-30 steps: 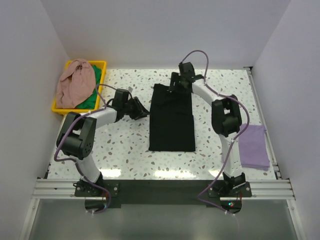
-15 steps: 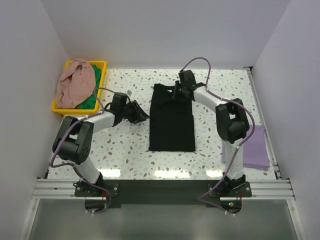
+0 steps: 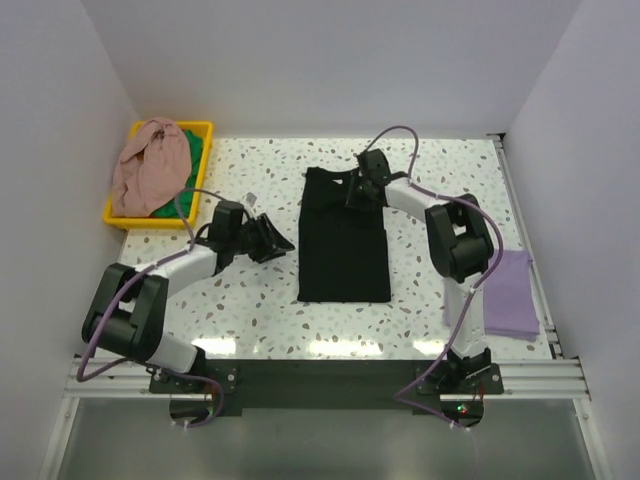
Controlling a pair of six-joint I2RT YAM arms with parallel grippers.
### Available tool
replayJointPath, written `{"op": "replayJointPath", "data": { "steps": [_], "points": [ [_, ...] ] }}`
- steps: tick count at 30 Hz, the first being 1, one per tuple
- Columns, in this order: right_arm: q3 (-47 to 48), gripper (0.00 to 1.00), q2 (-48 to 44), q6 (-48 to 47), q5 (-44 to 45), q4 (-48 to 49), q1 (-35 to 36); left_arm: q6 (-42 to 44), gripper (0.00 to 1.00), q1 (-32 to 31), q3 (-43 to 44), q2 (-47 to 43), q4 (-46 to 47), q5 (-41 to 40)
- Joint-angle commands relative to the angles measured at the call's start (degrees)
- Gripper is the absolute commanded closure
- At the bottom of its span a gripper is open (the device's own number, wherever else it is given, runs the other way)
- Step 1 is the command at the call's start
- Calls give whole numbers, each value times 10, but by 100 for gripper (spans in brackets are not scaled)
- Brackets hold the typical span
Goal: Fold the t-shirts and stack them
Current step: Fold the tshirt
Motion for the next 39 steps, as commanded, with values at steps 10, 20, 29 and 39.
{"op": "replayJointPath", "data": {
  "steps": [10, 20, 29, 39],
  "points": [
    [-148, 48, -270, 27, -25, -54, -25, 49, 41, -41, -94, -72, 52, 36],
    [-447, 48, -507, 70, -69, -62, -24, 39, 48, -101, -123, -69, 20, -33],
    [-585, 48, -601, 92, -80, -64, -25, 12, 54, -120, -166, -64, 29, -51],
    [-614, 50, -576, 98, -95, -27, -25, -9, 56, -136, -189, -50, 33, -68]
  ]
}}
